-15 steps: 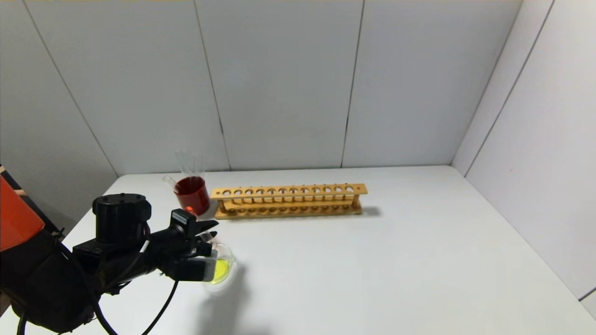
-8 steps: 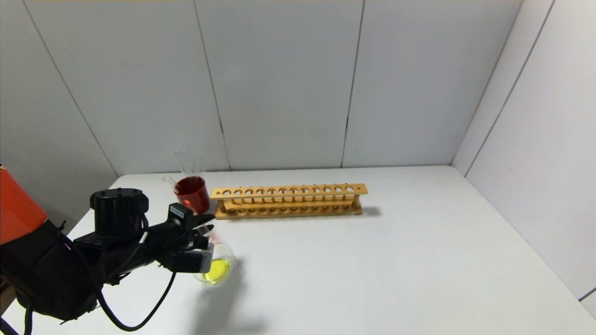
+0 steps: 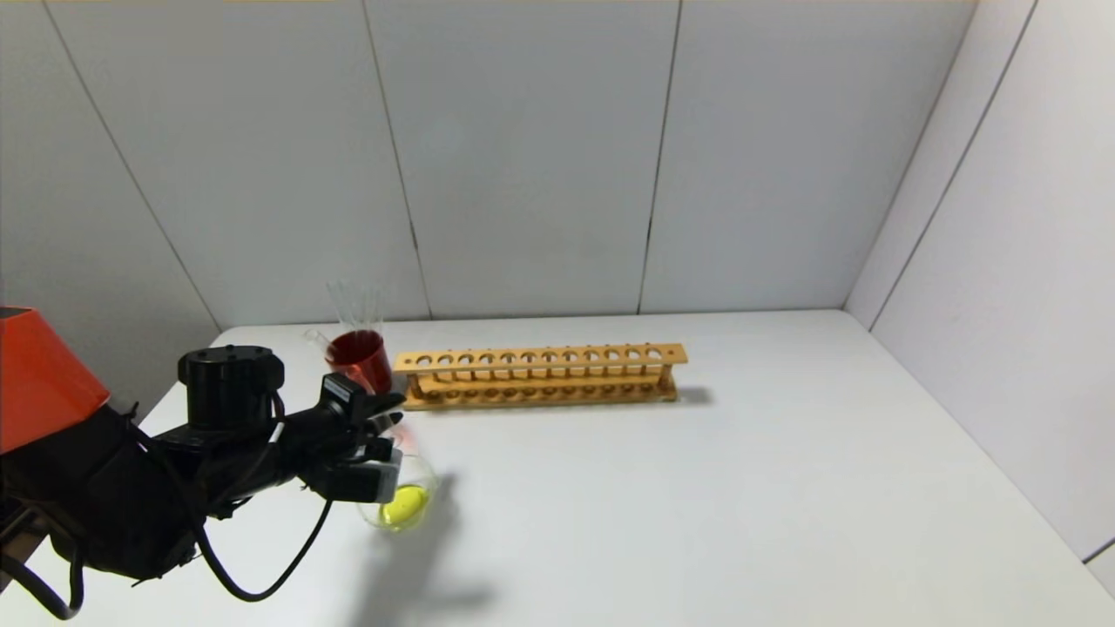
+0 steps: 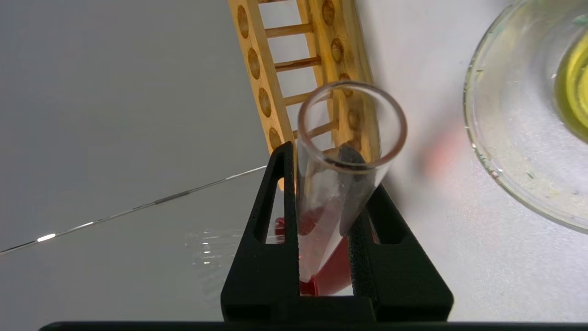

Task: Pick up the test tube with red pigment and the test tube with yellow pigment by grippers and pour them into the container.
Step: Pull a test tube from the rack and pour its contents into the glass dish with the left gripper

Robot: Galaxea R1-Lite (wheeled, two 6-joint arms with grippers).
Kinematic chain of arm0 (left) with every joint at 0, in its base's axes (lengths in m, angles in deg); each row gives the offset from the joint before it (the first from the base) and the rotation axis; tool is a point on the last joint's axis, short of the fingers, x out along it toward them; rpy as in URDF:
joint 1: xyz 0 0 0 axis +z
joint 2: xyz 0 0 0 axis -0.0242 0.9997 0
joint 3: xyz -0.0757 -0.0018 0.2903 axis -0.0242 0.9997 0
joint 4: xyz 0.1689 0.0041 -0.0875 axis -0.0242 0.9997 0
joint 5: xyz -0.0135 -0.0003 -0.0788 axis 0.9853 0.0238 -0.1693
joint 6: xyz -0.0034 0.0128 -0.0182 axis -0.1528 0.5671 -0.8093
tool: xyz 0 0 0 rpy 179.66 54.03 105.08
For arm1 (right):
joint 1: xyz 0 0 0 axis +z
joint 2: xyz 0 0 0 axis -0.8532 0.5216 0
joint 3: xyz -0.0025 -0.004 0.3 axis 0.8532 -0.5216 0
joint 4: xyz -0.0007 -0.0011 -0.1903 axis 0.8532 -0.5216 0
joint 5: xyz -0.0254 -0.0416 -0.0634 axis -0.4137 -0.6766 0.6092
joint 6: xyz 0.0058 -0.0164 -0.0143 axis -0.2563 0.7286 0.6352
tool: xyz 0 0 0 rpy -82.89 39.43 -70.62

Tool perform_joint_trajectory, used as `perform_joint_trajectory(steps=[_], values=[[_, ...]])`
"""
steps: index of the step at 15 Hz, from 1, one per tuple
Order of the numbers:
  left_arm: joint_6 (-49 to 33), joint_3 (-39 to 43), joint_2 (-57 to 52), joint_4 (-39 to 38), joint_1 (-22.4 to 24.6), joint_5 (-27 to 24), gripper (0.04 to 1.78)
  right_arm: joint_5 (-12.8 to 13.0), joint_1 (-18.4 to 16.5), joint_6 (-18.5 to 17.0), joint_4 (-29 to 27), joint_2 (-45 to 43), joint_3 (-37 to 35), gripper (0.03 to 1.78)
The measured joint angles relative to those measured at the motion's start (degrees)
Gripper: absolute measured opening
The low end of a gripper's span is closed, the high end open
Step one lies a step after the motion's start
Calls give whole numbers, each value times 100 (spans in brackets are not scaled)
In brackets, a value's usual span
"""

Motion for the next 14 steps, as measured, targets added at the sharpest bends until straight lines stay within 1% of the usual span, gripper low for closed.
perform_joint_trajectory(steps=[5, 7, 14], values=[[161, -98, 137, 0, 94, -72, 34, -2, 0, -2, 0, 0, 0, 175], [315, -122, 178, 2, 112, -184, 34, 0, 0, 0, 0, 0, 0, 175], [445, -190, 265, 2, 201, -212, 34, -2, 0, 0, 0, 0, 0, 175]])
